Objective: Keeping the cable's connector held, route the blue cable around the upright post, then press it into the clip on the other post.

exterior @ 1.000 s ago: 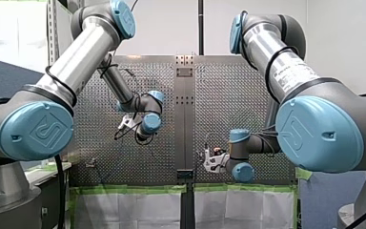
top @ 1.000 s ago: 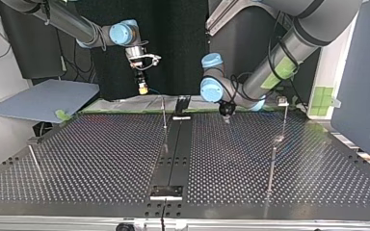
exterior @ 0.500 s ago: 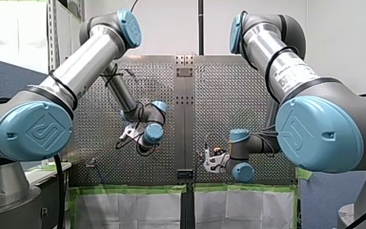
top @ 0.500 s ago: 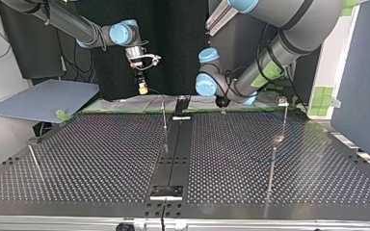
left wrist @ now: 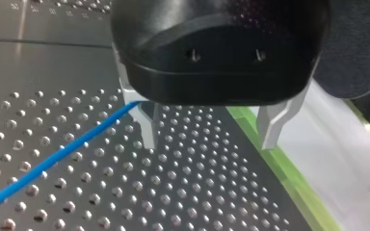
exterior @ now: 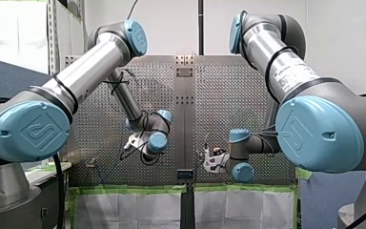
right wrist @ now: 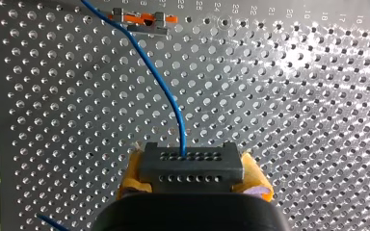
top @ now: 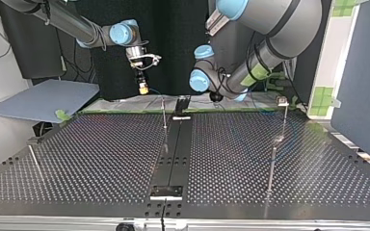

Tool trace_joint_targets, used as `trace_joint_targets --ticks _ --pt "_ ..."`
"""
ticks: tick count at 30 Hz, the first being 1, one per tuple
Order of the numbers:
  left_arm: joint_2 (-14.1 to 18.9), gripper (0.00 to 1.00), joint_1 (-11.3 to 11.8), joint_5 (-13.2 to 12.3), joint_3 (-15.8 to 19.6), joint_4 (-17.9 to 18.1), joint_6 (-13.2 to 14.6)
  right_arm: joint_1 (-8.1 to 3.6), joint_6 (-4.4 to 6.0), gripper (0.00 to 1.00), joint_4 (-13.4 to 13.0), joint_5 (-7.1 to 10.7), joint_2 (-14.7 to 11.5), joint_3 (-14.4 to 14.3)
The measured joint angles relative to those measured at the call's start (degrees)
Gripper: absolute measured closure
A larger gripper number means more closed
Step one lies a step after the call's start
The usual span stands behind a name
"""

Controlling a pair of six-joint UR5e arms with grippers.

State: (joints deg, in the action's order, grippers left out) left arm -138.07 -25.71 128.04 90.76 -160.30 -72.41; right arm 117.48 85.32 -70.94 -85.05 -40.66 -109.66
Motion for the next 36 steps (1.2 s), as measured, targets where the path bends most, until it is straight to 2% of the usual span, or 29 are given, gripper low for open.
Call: trace_joint_targets --ticks 13,24,36 --pt "-1.06 0.00 -0.57 -1.18 -1.66 3.01 -2.88 0.04 -0.07 1.00 -0.07 0.05 -0.01 0.00" --pt "-5.44 0.00 -1.83 -2.90 -4.77 3.42 -7.31 0.08 0.04 1.00 -0.15 0.06 -0.01 0.05" --pt "-5.89 0.00 -1.99 -5.06 -4.91 5.12 -10.71 0.09 0.04 1.00 -0.17 0.39 0.00 0.09"
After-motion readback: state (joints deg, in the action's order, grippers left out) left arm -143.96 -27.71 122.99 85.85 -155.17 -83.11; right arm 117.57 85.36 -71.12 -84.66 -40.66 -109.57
